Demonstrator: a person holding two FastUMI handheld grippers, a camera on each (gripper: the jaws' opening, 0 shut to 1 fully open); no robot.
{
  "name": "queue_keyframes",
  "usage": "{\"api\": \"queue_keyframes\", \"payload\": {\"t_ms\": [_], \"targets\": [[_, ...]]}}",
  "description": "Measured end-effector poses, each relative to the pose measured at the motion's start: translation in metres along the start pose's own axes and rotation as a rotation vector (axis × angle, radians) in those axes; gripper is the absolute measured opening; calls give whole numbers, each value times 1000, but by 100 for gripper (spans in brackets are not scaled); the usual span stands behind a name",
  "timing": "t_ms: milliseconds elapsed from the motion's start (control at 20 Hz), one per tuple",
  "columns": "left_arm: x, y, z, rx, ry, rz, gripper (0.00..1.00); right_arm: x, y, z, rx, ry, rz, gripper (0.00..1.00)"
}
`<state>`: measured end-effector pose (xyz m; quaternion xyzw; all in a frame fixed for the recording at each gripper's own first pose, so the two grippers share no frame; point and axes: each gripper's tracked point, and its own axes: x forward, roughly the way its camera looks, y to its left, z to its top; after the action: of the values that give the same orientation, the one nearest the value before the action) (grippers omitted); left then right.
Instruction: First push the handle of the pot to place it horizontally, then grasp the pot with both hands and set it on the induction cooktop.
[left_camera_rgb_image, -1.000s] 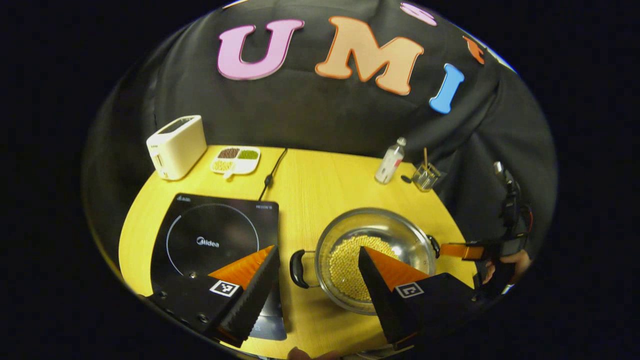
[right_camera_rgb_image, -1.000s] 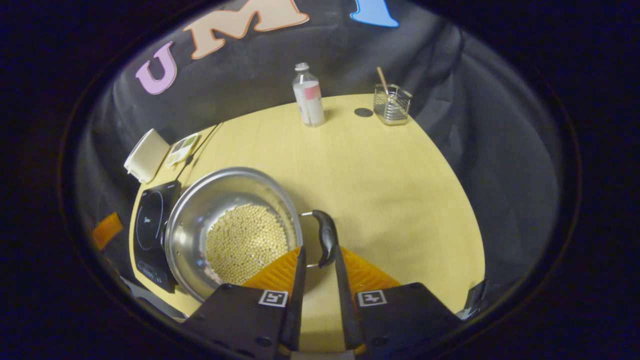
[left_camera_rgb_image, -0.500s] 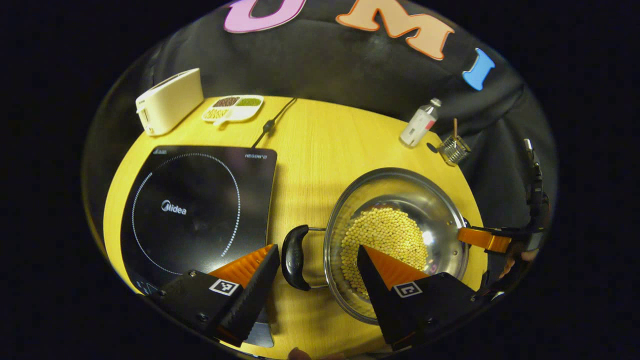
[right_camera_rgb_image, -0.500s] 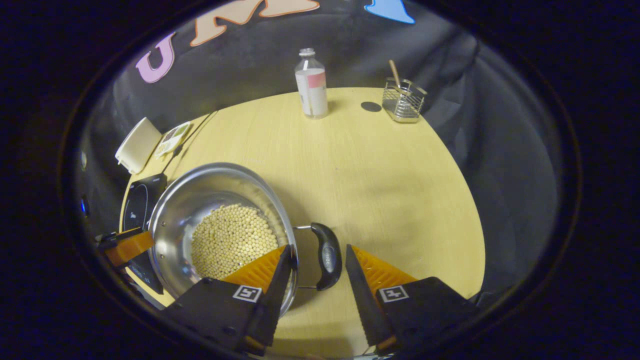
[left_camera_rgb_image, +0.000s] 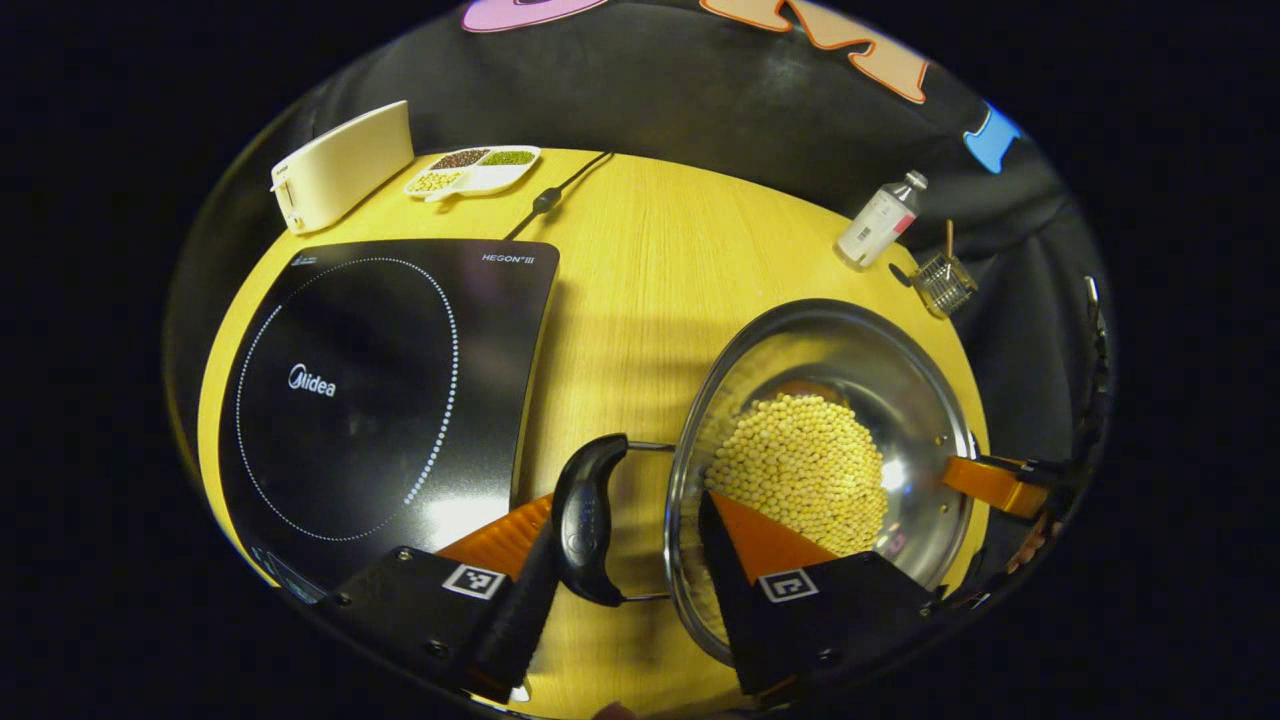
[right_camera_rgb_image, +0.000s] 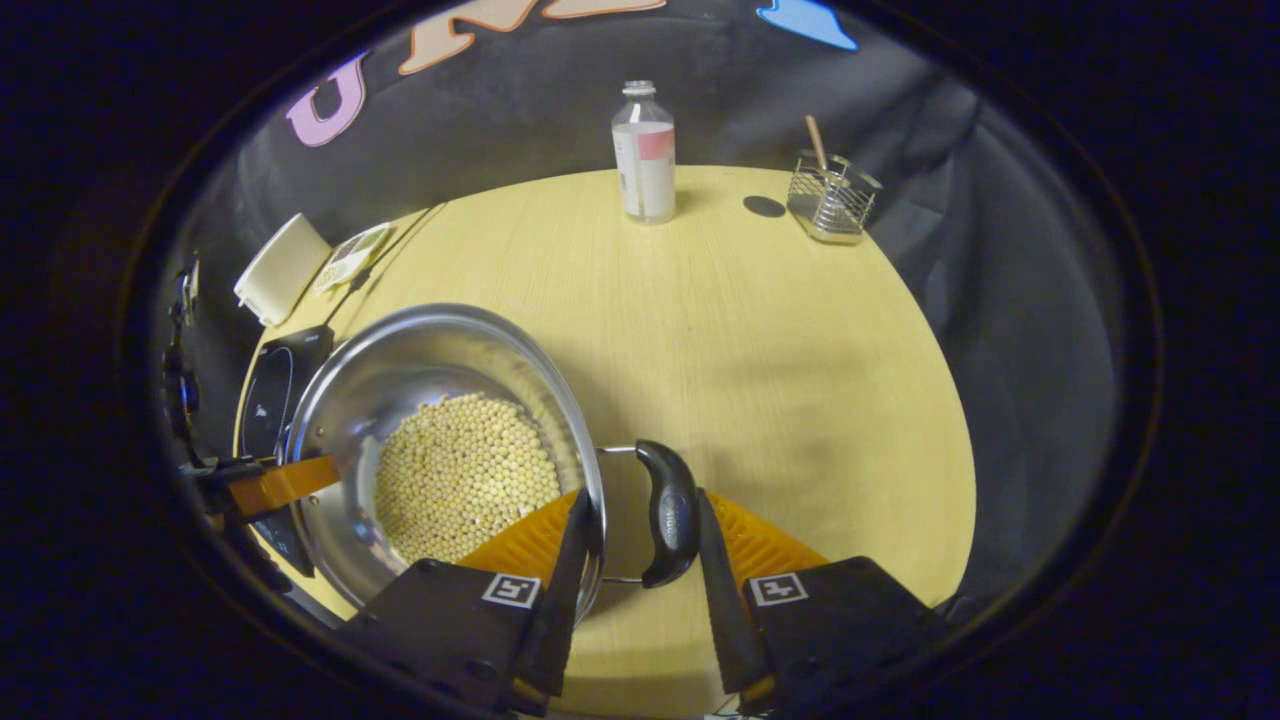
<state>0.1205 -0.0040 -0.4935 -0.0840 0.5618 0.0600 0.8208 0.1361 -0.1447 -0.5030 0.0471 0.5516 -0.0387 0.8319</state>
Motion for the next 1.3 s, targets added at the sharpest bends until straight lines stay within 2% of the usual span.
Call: {"api": "queue_keyframes", "payload": {"t_ms": [50,100,150,250,450,500,550,650,700,750,800,850,900,1050,1100,1150,1200,1250,1300], "targets": [[-3,2,2,5,-3,0,72,0,0,1,-1,-2,1,53],[3,0,2,7,-7,5,65,0,0,1,0,-1,-1,53],[2,0,0,15,-2,9,67,0,0,1,0,1,0,53],[2,1,0,14,5,14,63,-3,0,3,7,10,9,49],[-6,1,-4,-18,26,27,58,-7,1,6,48,45,39,49],[-12,0,-3,-17,17,33,60,-9,-1,6,43,41,47,44],[-21,-1,-3,-11,13,42,60,-13,-1,7,46,40,55,49],[-36,0,-1,-4,-2,64,62,-29,4,2,61,40,76,45],[-43,4,-1,-3,-6,77,62,-32,8,2,68,38,93,48],[-51,7,-1,-1,-8,92,59,-35,13,3,71,34,113,44],[-61,13,0,0,-16,110,62,-37,22,5,70,26,133,48],[-70,20,3,3,-22,129,62,-40,31,6,66,21,152,44],[-77,28,5,7,-26,147,61,-43,40,5,66,19,169,48],[-97,50,10,3,-45,179,59,-47,68,5,70,16,214,44],[-103,59,12,4,-52,186,61,-50,76,6,72,18,225,44],[-107,65,13,2,-60,189,61,-51,84,8,71,18,230,48],[-109,72,14,-2,-67,187,59,-52,92,8,65,14,229,44],[-110,80,14,-7,-72,179,59,-55,100,11,53,6,223,48],[-109,88,14,-15,-74,168,59,-59,109,11,42,1,216,44]]}}
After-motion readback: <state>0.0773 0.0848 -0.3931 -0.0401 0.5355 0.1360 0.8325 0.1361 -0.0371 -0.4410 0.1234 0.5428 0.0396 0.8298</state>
